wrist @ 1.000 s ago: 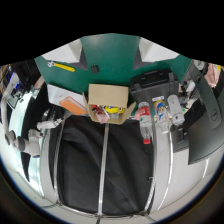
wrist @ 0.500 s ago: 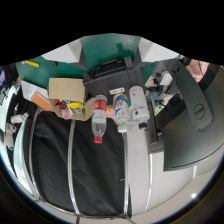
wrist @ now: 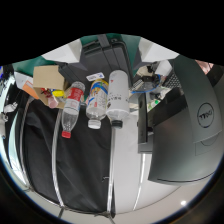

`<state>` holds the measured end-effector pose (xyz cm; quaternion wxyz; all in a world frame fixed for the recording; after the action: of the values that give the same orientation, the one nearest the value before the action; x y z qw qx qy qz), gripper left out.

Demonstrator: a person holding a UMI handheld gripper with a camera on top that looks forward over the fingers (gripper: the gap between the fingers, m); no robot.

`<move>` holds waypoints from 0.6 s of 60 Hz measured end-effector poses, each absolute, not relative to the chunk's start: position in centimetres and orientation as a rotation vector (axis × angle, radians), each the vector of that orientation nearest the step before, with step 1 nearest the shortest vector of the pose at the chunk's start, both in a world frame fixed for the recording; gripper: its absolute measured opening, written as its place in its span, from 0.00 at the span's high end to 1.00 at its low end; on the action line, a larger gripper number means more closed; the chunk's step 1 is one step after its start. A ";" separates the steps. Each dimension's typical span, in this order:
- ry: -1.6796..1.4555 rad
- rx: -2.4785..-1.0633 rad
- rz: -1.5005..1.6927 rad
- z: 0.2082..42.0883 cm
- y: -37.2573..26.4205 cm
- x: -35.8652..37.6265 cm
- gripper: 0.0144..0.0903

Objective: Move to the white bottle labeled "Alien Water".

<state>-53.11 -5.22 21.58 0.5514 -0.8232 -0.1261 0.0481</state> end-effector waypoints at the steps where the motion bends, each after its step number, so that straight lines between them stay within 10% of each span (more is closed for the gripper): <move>1: -0.296 -1.946 0.116 21.4 -5.0 -53.4 0.06; 36: -0.191 -1.943 0.146 20.4 0.5 -56.3 0.06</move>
<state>-56.31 0.54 20.36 0.5579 -0.8236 -0.0809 0.0620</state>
